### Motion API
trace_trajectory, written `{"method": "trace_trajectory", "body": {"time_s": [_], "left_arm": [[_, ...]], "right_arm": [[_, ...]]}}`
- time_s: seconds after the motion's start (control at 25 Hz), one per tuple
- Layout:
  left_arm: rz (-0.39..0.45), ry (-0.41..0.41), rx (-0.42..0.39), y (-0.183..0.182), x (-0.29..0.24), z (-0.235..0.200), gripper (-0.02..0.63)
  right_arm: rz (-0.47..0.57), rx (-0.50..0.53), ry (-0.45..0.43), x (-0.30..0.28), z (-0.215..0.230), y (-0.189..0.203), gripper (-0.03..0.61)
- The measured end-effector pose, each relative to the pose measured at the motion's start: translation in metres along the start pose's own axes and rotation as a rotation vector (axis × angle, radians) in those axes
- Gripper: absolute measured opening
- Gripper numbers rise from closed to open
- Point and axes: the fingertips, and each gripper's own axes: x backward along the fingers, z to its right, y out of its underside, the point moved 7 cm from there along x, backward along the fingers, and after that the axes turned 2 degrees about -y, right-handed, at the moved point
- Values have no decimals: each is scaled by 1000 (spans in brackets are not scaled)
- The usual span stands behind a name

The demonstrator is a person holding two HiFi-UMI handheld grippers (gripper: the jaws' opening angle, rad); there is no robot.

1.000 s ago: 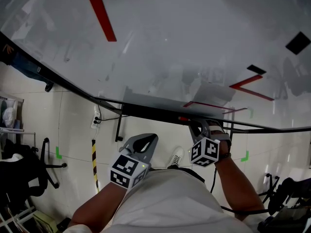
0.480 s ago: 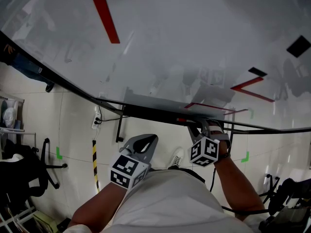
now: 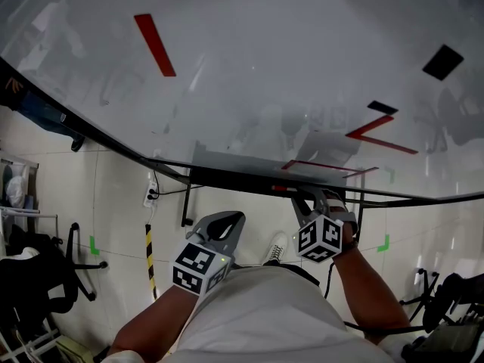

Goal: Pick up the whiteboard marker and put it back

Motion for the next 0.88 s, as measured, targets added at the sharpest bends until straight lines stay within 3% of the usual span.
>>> {"method": "trace_trajectory", "body": {"time_s": [0.2, 0.32, 0.56, 0.88], "left_arm": [[2, 7, -13, -2, -1, 5, 16], [1, 16, -20, -3, -2, 9, 17], [-1, 32, -44, -6, -3, 17, 17], [7, 44, -65, -11, -2, 22, 17]], "right_arm": [[37, -75, -1, 13, -1, -2, 2], [72, -178, -26, 24, 0, -2, 2], [187, -442, -77, 47, 4, 0, 2], [407, -878, -132, 92, 12, 12, 2]]}}
